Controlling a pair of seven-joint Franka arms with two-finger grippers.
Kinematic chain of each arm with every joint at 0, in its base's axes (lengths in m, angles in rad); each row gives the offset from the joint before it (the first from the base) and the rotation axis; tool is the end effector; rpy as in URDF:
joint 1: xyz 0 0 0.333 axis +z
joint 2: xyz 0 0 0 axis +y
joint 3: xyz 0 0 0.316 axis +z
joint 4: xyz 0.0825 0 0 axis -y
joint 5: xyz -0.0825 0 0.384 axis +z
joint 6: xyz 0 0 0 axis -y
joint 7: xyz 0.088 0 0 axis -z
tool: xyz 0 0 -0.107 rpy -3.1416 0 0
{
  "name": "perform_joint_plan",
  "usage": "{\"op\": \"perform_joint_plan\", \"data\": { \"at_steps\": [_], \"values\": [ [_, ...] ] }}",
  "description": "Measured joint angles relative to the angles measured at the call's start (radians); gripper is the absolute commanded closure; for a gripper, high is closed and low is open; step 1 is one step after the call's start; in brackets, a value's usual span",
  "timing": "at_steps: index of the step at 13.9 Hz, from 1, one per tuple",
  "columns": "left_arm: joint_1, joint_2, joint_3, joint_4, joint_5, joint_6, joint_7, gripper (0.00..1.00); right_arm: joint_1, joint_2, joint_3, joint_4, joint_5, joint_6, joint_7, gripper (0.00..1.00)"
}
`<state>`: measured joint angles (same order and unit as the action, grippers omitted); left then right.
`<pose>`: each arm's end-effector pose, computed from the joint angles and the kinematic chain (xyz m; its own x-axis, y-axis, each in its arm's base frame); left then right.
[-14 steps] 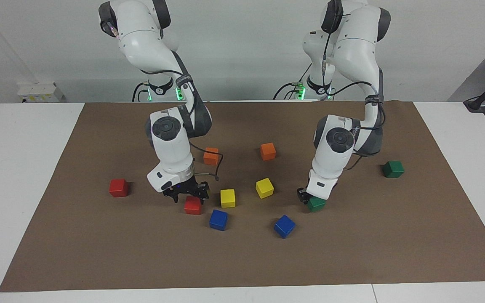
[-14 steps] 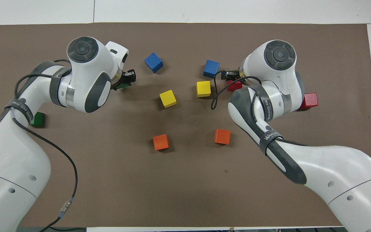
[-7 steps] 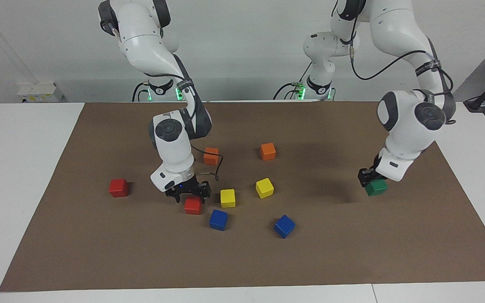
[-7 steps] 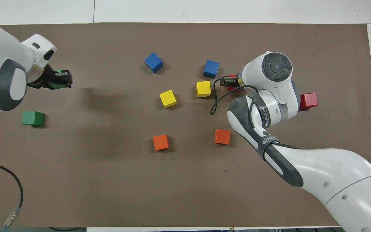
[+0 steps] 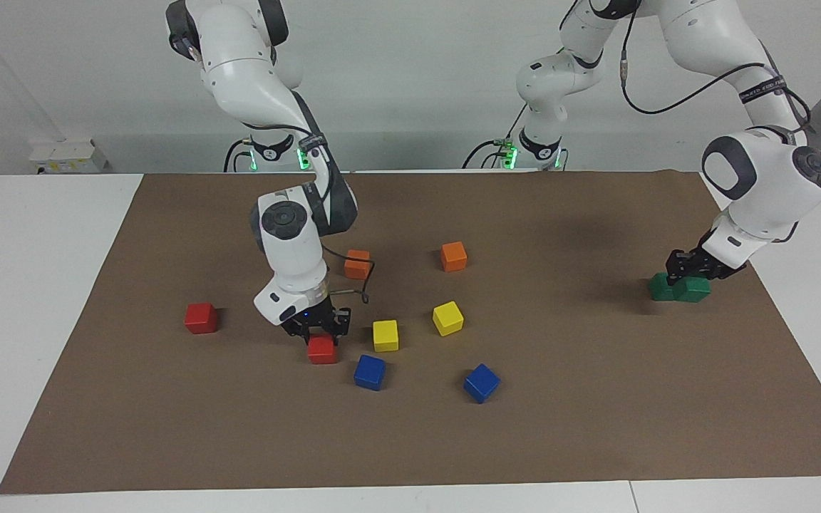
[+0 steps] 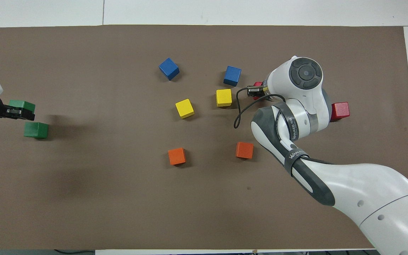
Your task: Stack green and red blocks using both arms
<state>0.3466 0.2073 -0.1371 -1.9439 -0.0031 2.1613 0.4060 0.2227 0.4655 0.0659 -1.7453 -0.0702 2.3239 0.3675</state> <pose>0.5874 0.1279 0.3787 0.9815 -0.1902 0.0231 -0.1908 -0.9814 0.0235 0.6461 0.1860 0.3194 0.9923 -0.0431 0.1158 -0.0416 -0.9990 -0.0159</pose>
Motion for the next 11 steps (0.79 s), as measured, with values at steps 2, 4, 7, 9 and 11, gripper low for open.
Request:
{"op": "perform_joint_plan", "data": {
  "at_steps": [2, 4, 7, 9, 11],
  "values": [
    [0.011, -0.021, -0.001, -0.083, -0.002, 0.079, 0.036, 1.0, -0.031, -0.043, -0.009, 0.07, -0.002, -0.176, -0.063, 1.0],
    [0.016, -0.035, -0.001, -0.116, -0.003, 0.101, 0.064, 1.0, -0.107, -0.106, -0.011, 0.118, -0.001, -0.303, -0.189, 1.0],
    [0.024, -0.056, -0.001, -0.146, -0.004, 0.116, 0.089, 1.0, -0.241, -0.18, -0.012, 0.113, 0.001, -0.384, -0.363, 1.0],
    [0.035, -0.071, 0.0, -0.182, -0.006, 0.154, 0.096, 1.0, -0.303, -0.191, -0.012, 0.098, 0.001, -0.388, -0.432, 1.0],
    [0.04, -0.081, 0.0, -0.212, -0.02, 0.186, 0.1, 1.0, -0.346, -0.191, -0.012, 0.072, 0.001, -0.387, -0.476, 1.0]
  ]
}}
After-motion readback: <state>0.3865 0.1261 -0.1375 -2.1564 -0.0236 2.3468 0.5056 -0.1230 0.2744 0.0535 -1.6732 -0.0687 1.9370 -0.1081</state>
